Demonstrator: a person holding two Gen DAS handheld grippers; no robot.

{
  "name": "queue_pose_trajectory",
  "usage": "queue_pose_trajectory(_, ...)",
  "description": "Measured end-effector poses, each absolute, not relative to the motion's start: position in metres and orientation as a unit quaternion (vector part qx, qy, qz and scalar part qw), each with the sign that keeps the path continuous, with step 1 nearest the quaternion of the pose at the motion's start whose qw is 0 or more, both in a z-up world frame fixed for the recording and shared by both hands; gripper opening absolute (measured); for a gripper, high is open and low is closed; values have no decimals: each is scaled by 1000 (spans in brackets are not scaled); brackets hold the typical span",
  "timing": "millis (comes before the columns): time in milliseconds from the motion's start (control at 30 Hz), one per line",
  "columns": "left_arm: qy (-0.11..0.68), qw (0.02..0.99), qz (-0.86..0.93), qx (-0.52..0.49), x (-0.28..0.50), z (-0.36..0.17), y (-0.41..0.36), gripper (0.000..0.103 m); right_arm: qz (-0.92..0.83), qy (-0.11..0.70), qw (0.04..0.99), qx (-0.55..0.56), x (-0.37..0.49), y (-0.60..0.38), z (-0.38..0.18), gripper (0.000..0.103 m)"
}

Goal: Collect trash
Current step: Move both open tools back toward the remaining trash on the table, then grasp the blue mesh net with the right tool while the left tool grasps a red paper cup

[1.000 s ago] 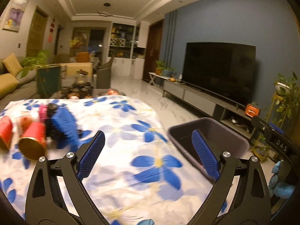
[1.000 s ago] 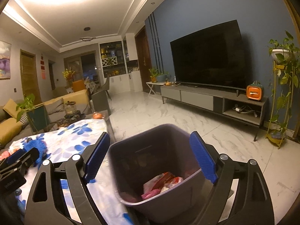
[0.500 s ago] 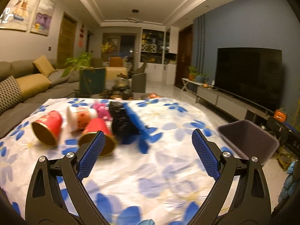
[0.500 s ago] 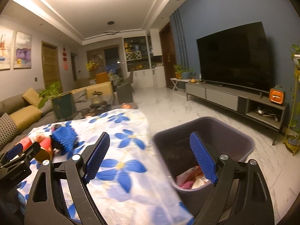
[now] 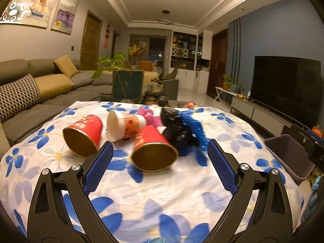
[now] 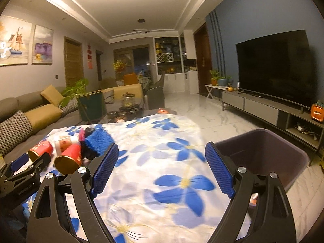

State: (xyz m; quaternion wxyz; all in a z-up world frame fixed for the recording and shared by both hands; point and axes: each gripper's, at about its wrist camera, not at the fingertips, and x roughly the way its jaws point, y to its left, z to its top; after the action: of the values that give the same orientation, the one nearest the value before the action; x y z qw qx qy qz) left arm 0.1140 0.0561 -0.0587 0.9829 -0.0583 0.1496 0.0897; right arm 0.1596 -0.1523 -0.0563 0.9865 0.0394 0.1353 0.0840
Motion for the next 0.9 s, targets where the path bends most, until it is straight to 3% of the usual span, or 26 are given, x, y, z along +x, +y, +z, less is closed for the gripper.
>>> queue_pose_trajectory(200,150,981,106,-66,115,-61,78,92,116,143,983,24,174,-120,-59,84)
queue_pose_trajectory(600,140,973,160,-92,113,-58,124,92,178,173,969,-14,223,-46,-70,71)
queue_pose_trajectory(800,144,971,160,-103,116,-62,132,92,190,199,961,-23,249,-27,-77,58)
queue_pose_trajectory(900,148,972,149,-104,119,-63,129,92,191,207,959,-27,256,-22,-77,44)
